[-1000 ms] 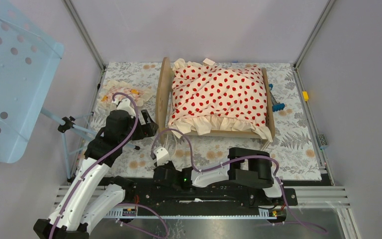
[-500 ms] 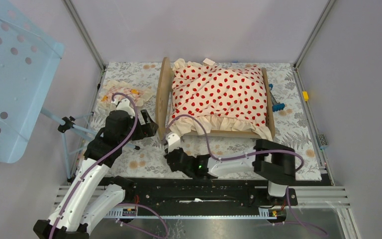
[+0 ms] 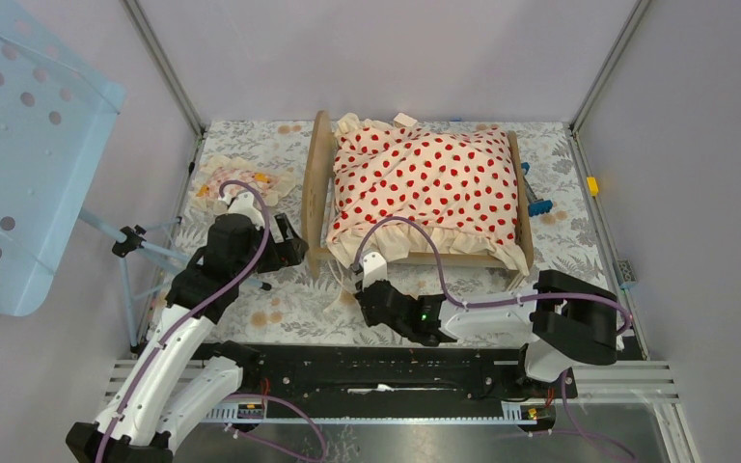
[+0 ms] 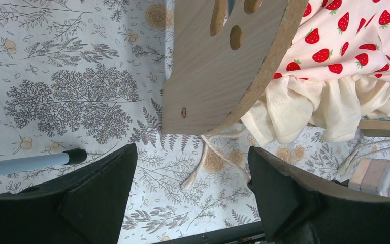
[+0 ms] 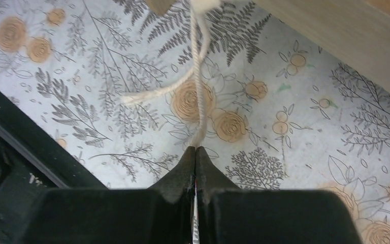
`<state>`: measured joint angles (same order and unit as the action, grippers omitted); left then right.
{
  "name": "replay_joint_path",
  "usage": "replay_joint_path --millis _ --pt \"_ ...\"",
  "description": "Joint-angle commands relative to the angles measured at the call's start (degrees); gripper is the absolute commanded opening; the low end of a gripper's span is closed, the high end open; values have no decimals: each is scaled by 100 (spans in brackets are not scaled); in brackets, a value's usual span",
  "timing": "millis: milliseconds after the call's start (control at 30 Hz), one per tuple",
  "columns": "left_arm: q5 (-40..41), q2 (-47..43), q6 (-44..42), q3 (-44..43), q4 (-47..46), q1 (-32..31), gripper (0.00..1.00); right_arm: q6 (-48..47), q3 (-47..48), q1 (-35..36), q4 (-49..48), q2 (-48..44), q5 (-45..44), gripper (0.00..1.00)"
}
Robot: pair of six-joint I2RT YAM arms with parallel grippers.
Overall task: Set up the pet bed
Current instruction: Tie the ropes to the bed frame.
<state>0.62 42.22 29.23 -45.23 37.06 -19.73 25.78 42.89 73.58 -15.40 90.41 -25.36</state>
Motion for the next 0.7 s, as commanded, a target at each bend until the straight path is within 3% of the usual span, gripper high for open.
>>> replay_joint_path --millis 0,100,200,333,500,667 --pt "-31 -41 73 73 -296 25 86 -24 -169 -97 -148 -199 9 0" --pt "-36 -18 74 85 -296 28 86 -47 -244 -150 -345 -48 74 2" --pt "-36 -32 71 90 -289 27 86 -151 -215 -151 -397 76 -25 18" --pt "-36 -86 31 93 -228 27 86 -289 -311 -147 -421 -25 -228 28" --pt "-36 -92 45 169 -245 28 86 -869 -573 -151 -591 -512 -377 47" --pt "-36 -50 135 219 -374 30 87 -2918 -959 -146 -1379 -1078 1193 51"
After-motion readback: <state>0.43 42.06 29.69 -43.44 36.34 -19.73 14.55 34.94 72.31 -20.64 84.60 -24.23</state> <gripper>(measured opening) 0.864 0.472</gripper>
